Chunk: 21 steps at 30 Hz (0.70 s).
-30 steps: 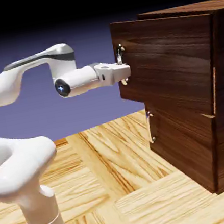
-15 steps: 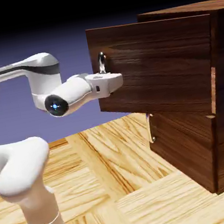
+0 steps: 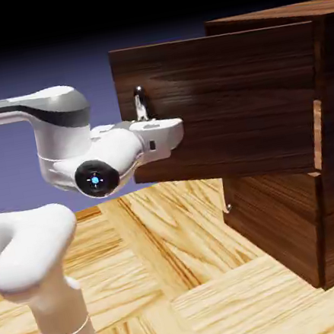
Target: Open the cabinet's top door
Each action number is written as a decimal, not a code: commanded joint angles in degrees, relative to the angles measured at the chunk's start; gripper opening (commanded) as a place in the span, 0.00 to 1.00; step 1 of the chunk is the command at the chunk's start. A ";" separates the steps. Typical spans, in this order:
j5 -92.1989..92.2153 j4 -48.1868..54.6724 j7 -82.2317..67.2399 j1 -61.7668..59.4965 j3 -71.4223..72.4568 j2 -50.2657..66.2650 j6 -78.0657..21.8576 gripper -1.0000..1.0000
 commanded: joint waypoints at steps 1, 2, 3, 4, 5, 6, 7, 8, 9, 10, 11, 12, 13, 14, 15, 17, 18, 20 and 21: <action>-2.20 0.77 -0.77 -0.17 -2.07 1.52 -1.61 0.00; -4.45 1.67 -1.59 -0.26 -4.14 3.17 -3.31 0.00; -6.70 2.69 -2.45 -0.25 -6.22 4.96 -5.05 0.00; -8.96 3.84 -3.34 -0.13 -8.30 6.88 -6.82 0.00; -11.20 5.13 -4.28 0.11 -10.37 8.92 -8.63 0.00; -13.35 6.51 -5.21 0.47 -12.37 10.99 -10.41 0.00; -15.36 7.95 -6.13 0.93 -14.28 13.07 -12.16 0.00; -17.26 9.46 -7.03 1.49 -16.10 15.15 -13.88 0.00; -19.05 11.03 -7.93 2.13 -17.87 17.22 -15.59 0.00; -20.75 12.66 -8.81 2.86 -19.58 19.30 -17.30 0.00; -22.35 14.35 -9.70 3.67 -21.25 21.38 -19.01 0.00; -23.85 16.09 -10.59 4.55 -22.87 23.45 -20.74 0.00; -25.27 17.89 -11.48 5.49 -24.47 25.53 -22.47 0.00; -26.60 19.73 -12.37 6.48 -26.03 27.61 -24.23 0.00; -27.84 21.61 -13.28 7.52 -27.57 29.68 -26.01 0.00; -30.07 25.48 -15.15 9.70 -30.58 33.84 -29.62 0.00; -31.06 27.45 -16.12 10.82 -32.04 35.91 -31.45 0.00; -32.80 31.41 -18.13 13.07 -34.89 40.07 -35.16 0.00; -33.57 33.40 -19.19 14.18 -36.27 42.15 -37.04 0.00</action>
